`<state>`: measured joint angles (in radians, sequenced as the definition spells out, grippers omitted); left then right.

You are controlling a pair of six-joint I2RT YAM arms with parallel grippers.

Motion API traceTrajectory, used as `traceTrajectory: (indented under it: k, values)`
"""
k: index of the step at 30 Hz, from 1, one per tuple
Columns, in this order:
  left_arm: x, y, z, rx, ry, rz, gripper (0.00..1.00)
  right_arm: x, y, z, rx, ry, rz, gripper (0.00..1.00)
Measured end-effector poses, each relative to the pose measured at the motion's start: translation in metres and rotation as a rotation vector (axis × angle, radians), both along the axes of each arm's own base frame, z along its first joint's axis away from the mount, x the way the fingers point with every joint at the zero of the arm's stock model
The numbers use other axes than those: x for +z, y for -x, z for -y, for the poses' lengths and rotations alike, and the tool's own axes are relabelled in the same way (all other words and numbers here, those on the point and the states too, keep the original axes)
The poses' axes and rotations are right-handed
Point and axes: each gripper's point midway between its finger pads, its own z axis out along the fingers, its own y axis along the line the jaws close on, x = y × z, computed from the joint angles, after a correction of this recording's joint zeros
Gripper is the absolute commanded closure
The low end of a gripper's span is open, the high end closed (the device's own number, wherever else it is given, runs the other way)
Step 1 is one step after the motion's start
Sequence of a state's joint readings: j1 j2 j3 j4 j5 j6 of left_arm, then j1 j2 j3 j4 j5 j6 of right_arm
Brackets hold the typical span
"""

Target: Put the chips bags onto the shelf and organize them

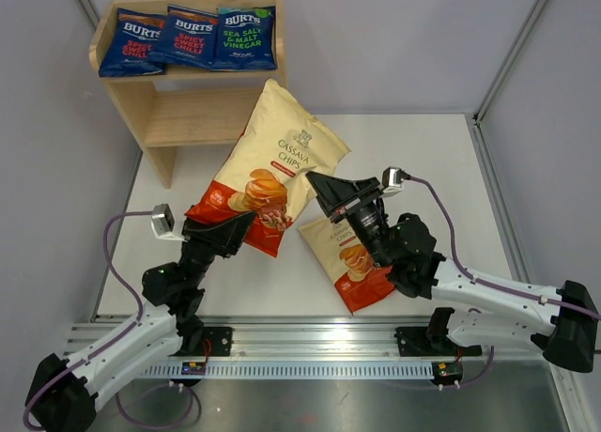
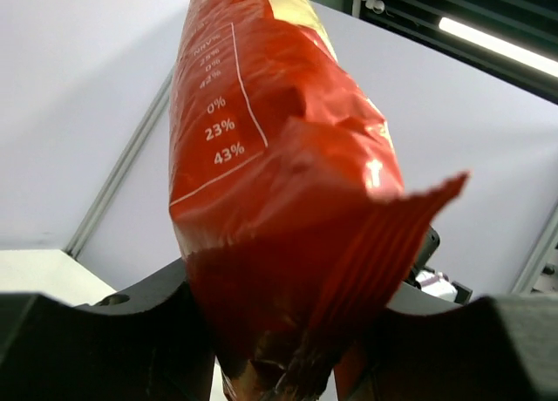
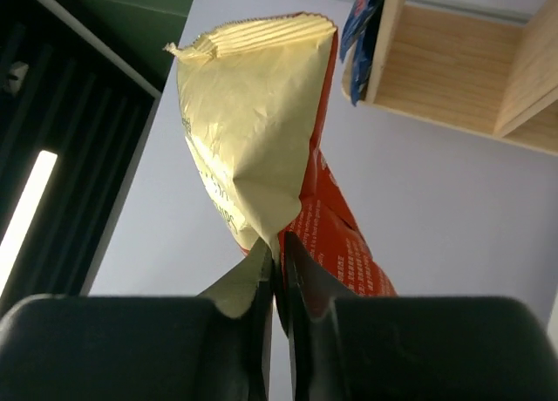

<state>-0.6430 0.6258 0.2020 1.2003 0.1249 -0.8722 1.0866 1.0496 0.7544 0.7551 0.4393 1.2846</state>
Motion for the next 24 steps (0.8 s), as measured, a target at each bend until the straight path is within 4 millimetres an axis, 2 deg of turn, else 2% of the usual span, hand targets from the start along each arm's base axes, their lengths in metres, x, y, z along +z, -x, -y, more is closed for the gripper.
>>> traceTrajectory:
  k: [2,5,6,7,10,13,17,21,24]
  values:
    - [-0.001,0.000,-0.004,0.015,-0.003,-0.020,0.81,-0.007,-0.003,0.007,-0.048,0.039,-0.007,0.81]
    - [-0.010,-0.002,-0.005,0.025,-0.029,-0.067,0.86,-0.016,-0.008,0.024,-0.133,0.083,-0.020,0.70]
    - [-0.013,-0.003,-0.005,0.028,-0.038,-0.082,0.88,-0.019,-0.011,0.031,-0.167,0.094,-0.025,0.63]
    - [-0.017,-0.005,-0.004,0.030,-0.048,-0.098,0.88,-0.023,-0.013,0.037,-0.194,0.107,-0.029,0.48]
    - [-0.031,-0.010,-0.001,0.032,-0.089,-0.154,0.88,-0.030,-0.017,0.049,-0.261,0.161,-0.036,0.29]
    - [-0.047,-0.015,0.000,0.039,-0.139,-0.235,0.89,-0.037,-0.020,0.063,-0.321,0.223,-0.048,0.26]
    - [-0.070,-0.020,-0.006,0.076,-0.201,-0.379,0.87,-0.038,-0.018,0.094,-0.409,0.279,-0.062,0.24]
    - [-0.085,-0.023,-0.021,0.150,-0.249,-0.512,0.87,-0.038,-0.016,0.118,-0.477,0.315,-0.070,0.24]
    - [-0.096,-0.027,-0.036,0.227,-0.282,-0.610,0.88,-0.041,-0.017,0.127,-0.510,0.355,-0.073,0.22]
